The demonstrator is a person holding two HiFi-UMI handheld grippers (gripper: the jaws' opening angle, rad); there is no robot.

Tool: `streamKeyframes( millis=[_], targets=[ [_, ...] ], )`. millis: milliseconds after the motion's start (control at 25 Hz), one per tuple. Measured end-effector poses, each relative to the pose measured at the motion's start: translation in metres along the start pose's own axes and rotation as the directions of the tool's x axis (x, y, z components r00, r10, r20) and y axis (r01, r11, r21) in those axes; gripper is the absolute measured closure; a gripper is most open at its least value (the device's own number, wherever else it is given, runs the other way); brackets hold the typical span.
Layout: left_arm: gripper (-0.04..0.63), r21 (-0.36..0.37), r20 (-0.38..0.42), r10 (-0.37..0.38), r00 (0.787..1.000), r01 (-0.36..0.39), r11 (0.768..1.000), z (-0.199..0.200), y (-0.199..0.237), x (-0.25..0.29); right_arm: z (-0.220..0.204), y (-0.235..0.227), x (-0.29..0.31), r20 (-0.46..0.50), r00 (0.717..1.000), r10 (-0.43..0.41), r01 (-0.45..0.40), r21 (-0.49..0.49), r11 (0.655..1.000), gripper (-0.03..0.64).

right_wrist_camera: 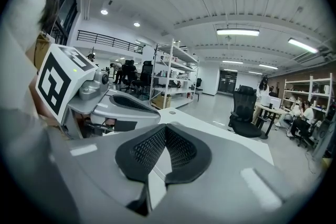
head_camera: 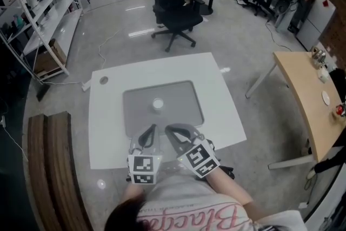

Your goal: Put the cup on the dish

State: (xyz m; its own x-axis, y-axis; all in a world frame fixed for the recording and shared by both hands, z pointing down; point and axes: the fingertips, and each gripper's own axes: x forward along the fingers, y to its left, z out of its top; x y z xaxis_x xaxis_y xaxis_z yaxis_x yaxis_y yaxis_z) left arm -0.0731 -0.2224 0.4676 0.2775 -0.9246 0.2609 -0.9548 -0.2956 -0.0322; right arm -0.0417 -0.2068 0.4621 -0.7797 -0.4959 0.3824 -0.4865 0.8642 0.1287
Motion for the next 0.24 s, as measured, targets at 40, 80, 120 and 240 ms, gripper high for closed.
streamKeyframes(
  millis=[40,80,120,240],
  targets=[
    [0.597,0.003,-0.002,-0.002,1.0,0.002,1.0,-0.0005,-0.0013,-0.0001,-0.0003,0.0,-0.0006,0.001,1.0,0.002,-0.002,0.002,1.0,0.615],
    [0.597,0.005,-0.004,-0.003,1.0,0.003,1.0,-0.0014,-0.0022,-0.0004,-0.0009,0.0002,-0.001,0.001,1.0,0.003,-0.003,0.003,1.0,0.615],
    [0.597,0.006,-0.007,-0.003,1.0,0.003,1.0,-0.0025,-0.0026,-0.0008,-0.0015,0.0006,-0.0011,0.001,1.0,0.005,-0.005,0.003,1.0,0.615],
    [0.597,0.004,-0.013,0.001,1.0,-0.001,1.0,-0.0055,-0.0015,-0.0017,-0.0028,0.0018,-0.0003,0.001,1.0,0.009,-0.009,0.001,1.0,0.615]
  ],
)
